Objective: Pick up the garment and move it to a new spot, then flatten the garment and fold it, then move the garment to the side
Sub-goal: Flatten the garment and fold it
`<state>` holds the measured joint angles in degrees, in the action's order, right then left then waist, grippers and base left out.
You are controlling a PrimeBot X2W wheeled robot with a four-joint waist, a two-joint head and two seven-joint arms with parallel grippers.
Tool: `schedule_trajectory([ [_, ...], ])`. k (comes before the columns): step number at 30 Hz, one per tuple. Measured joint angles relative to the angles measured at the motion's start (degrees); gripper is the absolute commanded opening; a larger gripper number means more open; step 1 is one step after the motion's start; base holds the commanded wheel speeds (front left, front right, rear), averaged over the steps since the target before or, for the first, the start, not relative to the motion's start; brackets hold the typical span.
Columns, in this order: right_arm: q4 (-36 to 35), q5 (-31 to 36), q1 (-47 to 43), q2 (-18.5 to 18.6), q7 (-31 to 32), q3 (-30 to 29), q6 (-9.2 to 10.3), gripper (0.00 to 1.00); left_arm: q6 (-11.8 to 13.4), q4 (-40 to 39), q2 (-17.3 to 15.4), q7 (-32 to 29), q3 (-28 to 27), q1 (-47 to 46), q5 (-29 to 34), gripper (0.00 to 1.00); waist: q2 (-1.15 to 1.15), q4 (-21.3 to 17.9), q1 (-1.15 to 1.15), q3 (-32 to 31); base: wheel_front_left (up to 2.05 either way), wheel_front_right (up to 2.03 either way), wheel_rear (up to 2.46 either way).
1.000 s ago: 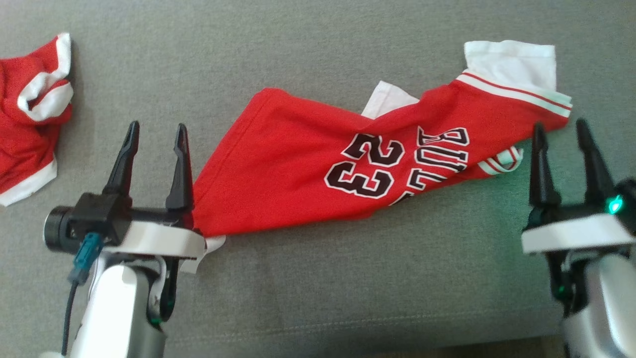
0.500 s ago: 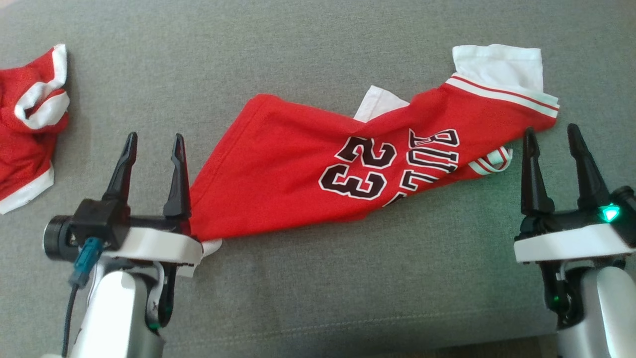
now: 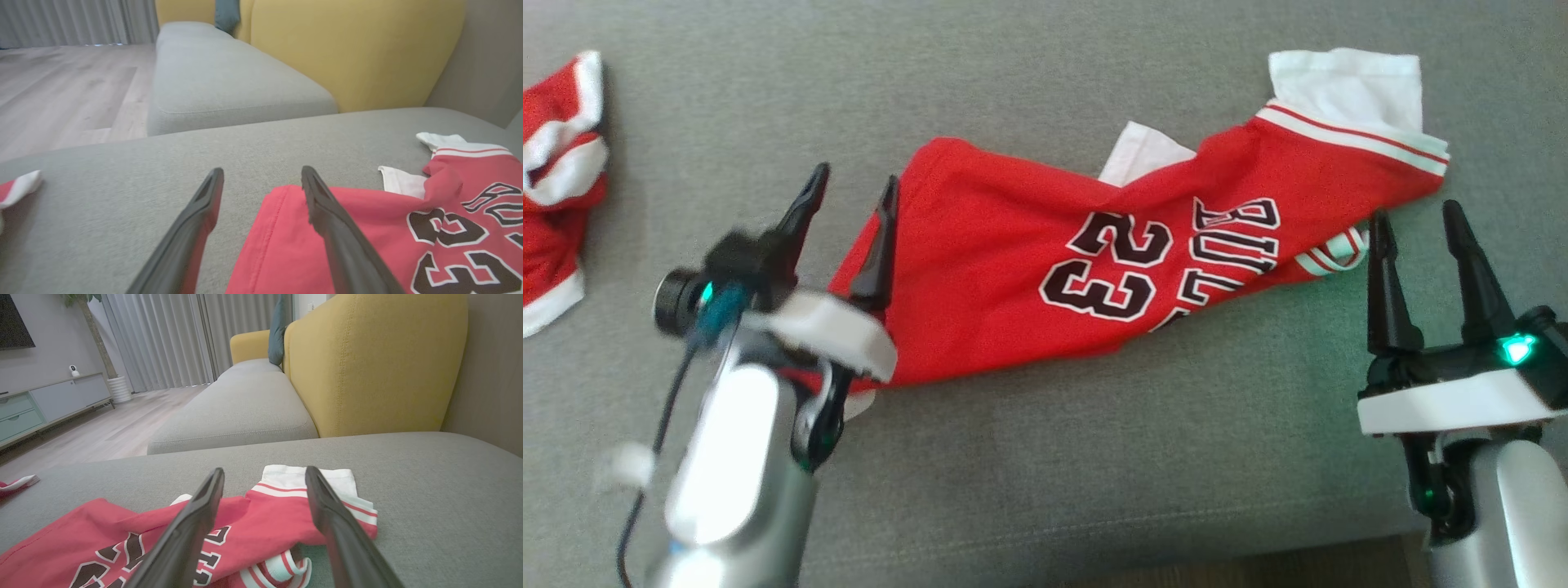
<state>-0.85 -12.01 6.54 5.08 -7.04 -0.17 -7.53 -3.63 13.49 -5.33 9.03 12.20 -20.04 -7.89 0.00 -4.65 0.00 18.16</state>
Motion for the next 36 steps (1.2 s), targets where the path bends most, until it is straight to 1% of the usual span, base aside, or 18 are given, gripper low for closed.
schedule_trajectory([
  [2,0.0,0.0,0.1,0.0,0.0,0.4,0.0,1.0,-1.0,3.8,0.0,-3.1,0.3,-3.1,-0.9,1.0,0.0,-0.6,0.0,0.6,0.0,0.0,0.0],
  [4,0.0,0.0,0.3,0.0,0.0,1.0,0.0,1.0,-1.5,7.8,-0.1,-6.3,0.2,-5.2,-2.1,1.0,0.0,-1.5,0.0,1.1,0.0,0.0,0.0],
  [8,0.1,-0.4,1.1,-0.2,0.0,1.2,0.0,1.0,-2.5,14.0,-0.6,-10.5,0.3,-7.4,-4.0,1.0,0.0,-3.2,0.0,2.1,0.0,0.0,0.0],
  [11,0.5,-0.6,1.1,-0.5,-0.1,1.2,0.0,1.0,-2.5,17.0,-1.5,-13.1,0.5,-9.4,-4.5,1.0,0.0,-4.1,0.0,2.7,0.0,0.0,0.0],
  [14,1.1,-1.1,1.1,-0.7,-0.2,1.1,0.0,1.0,-2.5,18.7,-1.7,-16.2,0.5,-11.2,-5.0,1.0,0.0,-4.5,0.0,2.9,0.0,0.0,0.0],
  [15,1.2,-1.3,1.1,-0.7,-0.2,1.1,0.0,1.0,-2.5,19.1,-1.7,-17.6,0.7,-11.7,-5.4,0.6,0.0,-4.5,0.0,2.9,0.0,0.0,0.0],
  [16,1.3,-1.5,1.1,-0.7,-0.2,1.1,0.0,1.0,-2.5,19.2,-1.7,-18.6,0.9,-12.1,-5.7,0.0,0.0,-4.5,0.0,2.8,0.0,0.0,0.0],
  [19,1.3,-1.7,1.1,-0.8,-0.3,1.1,0.0,1.0,-2.9,18.8,-2.0,-20.7,2.6,-12.3,-5.8,0.0,0.0,-4.3,0.0,2.5,0.0,0.0,0.0],
  [22,1.3,-2.3,1.1,-1.0,-0.3,1.0,0.0,1.0,-2.8,16.9,-2.3,-20.6,3.9,-11.8,-4.8,0.0,0.0,-3.9,0.0,2.2,0.0,0.0,0.0],
  [31,1.4,-3.2,1.0,-1.1,-0.3,1.0,0.0,1.0,1.2,8.9,-2.5,-12.8,1.5,-10.8,-4.9,0.0,0.0,-2.5,0.0,1.5,0.0,0.0,0.0],
  [33,1.4,-3.5,1.0,-1.2,-0.2,1.0,0.0,1.0,2.2,6.8,-3.0,-12.1,0.8,-9.8,-4.9,0.0,0.0,-2.3,0.0,1.5,0.0,0.0,0.0],
  [36,1.4,-3.9,1.0,-1.3,0.0,1.0,0.0,1.0,2.7,4.3,-3.6,-12.1,0.1,-5.8,-6.0,0.0,0.0,-2.1,0.0,1.6,0.0,0.0,0.0],
])
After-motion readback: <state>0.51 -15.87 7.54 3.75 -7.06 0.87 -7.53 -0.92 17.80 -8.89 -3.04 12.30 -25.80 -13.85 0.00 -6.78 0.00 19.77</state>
